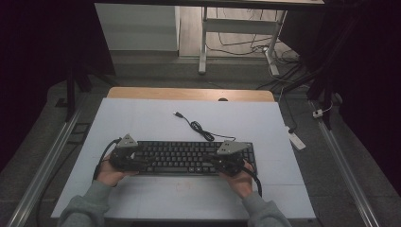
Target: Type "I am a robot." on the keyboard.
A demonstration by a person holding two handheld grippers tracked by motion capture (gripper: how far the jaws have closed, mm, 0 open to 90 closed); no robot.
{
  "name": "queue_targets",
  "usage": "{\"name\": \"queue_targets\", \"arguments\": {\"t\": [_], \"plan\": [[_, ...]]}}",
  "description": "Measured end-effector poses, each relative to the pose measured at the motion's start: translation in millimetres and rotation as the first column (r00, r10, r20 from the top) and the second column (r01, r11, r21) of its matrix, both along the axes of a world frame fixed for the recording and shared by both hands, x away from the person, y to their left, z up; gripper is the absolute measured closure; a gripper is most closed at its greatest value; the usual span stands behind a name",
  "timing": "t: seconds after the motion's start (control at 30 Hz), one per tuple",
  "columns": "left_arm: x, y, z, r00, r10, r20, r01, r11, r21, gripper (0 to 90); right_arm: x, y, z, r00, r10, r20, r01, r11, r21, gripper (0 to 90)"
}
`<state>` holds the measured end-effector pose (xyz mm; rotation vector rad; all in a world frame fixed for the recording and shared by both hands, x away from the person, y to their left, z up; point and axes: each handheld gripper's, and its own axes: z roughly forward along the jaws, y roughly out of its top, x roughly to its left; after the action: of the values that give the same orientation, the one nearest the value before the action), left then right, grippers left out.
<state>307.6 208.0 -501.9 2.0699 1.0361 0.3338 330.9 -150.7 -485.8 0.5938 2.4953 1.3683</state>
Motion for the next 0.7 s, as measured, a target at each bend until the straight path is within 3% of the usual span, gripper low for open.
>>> {"name": "queue_targets", "arguments": {"t": [0.4, 0.7], "plan": [[0.3, -1.3, -0.9, 1.0000, -0.001, -0.004, 0.001, 1.0000, 0.006, 28.3, 2.4, 20.9, -4.0, 0.9991, 0.036, -0.023, -0.036, 0.9992, -0.016, 89.3], [0.2, -1.4, -1.1, 1.0000, -0.008, -0.002, 0.008, 0.9999, 0.013, 28.3, 9.0, 46.5, -9.3, 0.9974, 0.061, -0.038, -0.062, 0.9975, -0.033, 89.3]]}}
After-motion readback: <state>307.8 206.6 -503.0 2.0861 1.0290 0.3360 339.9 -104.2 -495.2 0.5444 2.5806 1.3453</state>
